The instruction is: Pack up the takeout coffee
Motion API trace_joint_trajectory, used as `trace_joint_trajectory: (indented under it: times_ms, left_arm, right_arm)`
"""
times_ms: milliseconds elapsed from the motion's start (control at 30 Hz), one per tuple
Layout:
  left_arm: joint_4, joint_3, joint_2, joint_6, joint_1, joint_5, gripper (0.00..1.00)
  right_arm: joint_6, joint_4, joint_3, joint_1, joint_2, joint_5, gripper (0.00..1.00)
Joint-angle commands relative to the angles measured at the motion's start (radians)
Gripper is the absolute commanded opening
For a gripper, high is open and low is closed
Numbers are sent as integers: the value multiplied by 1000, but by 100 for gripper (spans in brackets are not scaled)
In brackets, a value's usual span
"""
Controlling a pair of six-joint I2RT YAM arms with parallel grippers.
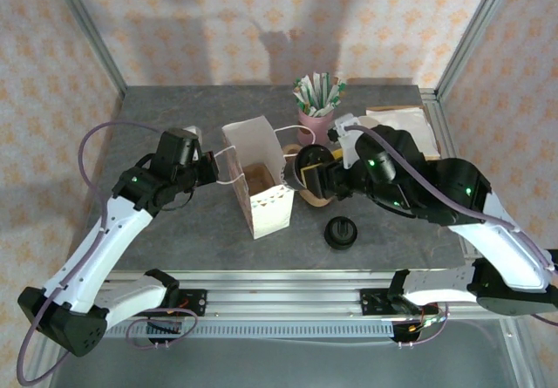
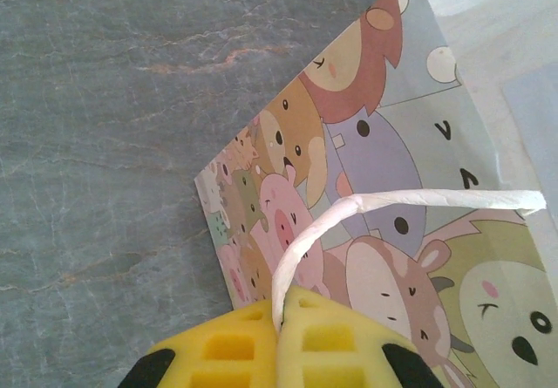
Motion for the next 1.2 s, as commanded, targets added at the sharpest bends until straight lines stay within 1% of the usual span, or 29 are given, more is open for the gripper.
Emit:
trace_joint_trajectory:
  times_ms: [0, 133, 267, 400, 533, 667, 767, 1033, 1167]
  left_arm:
    - [-32, -7, -23, -27, -12, 18, 0]
    - [-33, -7, -21, -42, -38, 23, 0]
    - [-29, -6, -21, -64, -71, 19, 0]
    - [-33, 0, -26, -87, -92, 21, 0]
    - [-40, 4, -39, -116, -111, 27, 0]
    - [-53, -4, -64, -155, -119, 17, 0]
    - [-41, -25, -91, -182, -126, 22, 0]
    - [-45, -45, -127, -221, -137, 27, 0]
    - [-33, -63, -151, -249, -145, 33, 0]
  right_arm:
    - [-32, 41, 58, 7, 39, 39, 65]
    - [-40, 54, 106, 7, 97, 55, 66]
    - [-51, 22, 174, 7, 192, 96, 66]
    - [-50, -68, 281, 6, 312, 148, 66]
    - [-26, -195, 423, 4, 444, 165, 66]
    - [-2, -308, 540, -1, 549, 158, 66]
    - [2, -347, 573, -5, 593, 139, 66]
    - [17, -381, 583, -30, 639, 52, 64]
    - [25, -407, 586, -40, 667, 27, 64]
